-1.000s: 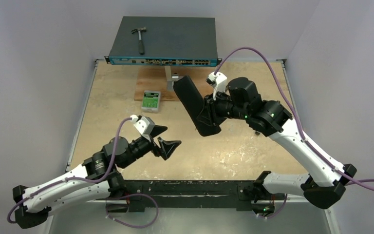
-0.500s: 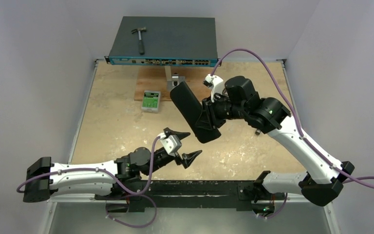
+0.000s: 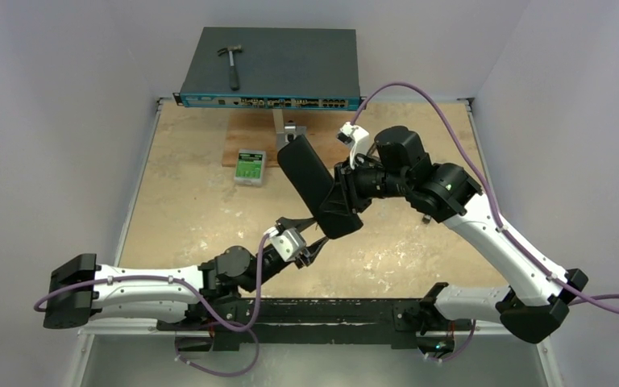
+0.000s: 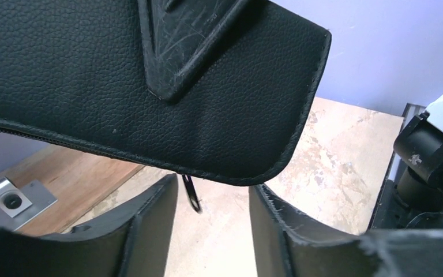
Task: Sort the hair-cutting tools
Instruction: Zip the hairdressing tool bag.
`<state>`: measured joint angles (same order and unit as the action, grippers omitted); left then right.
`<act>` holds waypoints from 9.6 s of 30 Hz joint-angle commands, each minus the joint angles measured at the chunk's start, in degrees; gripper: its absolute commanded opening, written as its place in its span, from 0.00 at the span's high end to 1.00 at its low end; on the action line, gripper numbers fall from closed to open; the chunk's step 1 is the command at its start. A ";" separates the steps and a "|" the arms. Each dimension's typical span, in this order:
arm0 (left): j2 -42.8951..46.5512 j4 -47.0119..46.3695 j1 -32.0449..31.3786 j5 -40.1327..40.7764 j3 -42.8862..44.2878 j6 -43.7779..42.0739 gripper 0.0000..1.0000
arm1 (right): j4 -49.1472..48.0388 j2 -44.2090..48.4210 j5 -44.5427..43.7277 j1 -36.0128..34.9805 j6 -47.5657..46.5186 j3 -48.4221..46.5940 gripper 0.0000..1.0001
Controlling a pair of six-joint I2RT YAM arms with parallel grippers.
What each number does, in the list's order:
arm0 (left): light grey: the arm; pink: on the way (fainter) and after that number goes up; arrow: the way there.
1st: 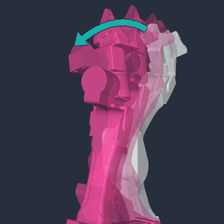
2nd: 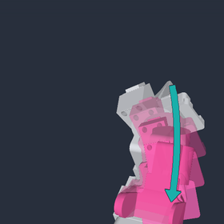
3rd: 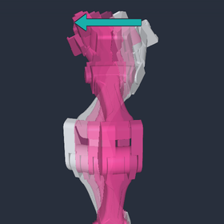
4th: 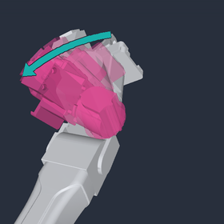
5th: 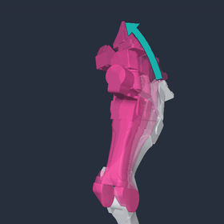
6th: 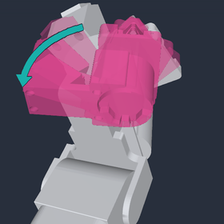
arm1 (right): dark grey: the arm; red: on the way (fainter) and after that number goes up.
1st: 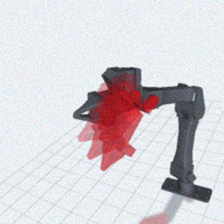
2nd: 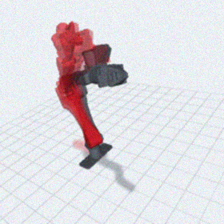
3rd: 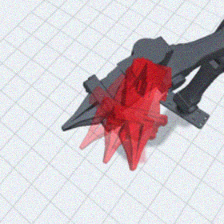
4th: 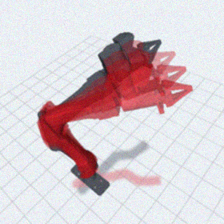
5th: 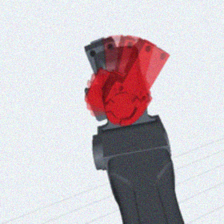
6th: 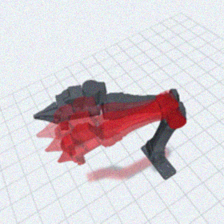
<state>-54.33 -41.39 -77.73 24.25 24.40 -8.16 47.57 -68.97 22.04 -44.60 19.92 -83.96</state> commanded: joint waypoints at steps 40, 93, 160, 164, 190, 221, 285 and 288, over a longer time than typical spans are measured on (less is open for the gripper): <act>2.36 -0.89 0.09 4.99 1.92 -3.44 1.00 | -4.17 2.52 2.57 -0.51 0.35 1.07 1.00; 14.58 16.67 0.22 18.09 12.54 -34.64 1.00 | -1.48 15.02 5.98 -3.62 -4.28 22.13 1.00; 24.06 60.45 17.91 -31.23 29.24 21.11 0.01 | -10.62 16.57 13.40 -8.85 -9.62 26.39 1.00; 16.71 58.70 28.15 -55.54 30.56 30.08 0.00 | -11.36 17.82 14.13 -9.10 -10.57 25.36 1.00; 5.21 31.03 41.03 -81.53 23.55 50.73 0.29 | -17.83 19.75 17.31 -9.10 -11.63 25.72 1.00; 14.99 34.57 38.09 -56.93 19.34 44.98 1.00 | -24.99 19.75 7.33 -9.09 -4.99 25.49 0.37; 16.79 -7.75 38.22 -21.33 12.92 64.56 1.00 | -108.96 3.06 4.46 0.32 46.68 39.71 0.01; 17.80 -6.26 38.25 -19.31 12.93 63.57 1.00 | -108.25 3.58 5.04 0.25 46.45 40.18 0.01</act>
<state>-38.24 -42.17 -38.81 3.73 33.54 54.87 -62.11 -66.26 25.39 -44.58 67.64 -42.41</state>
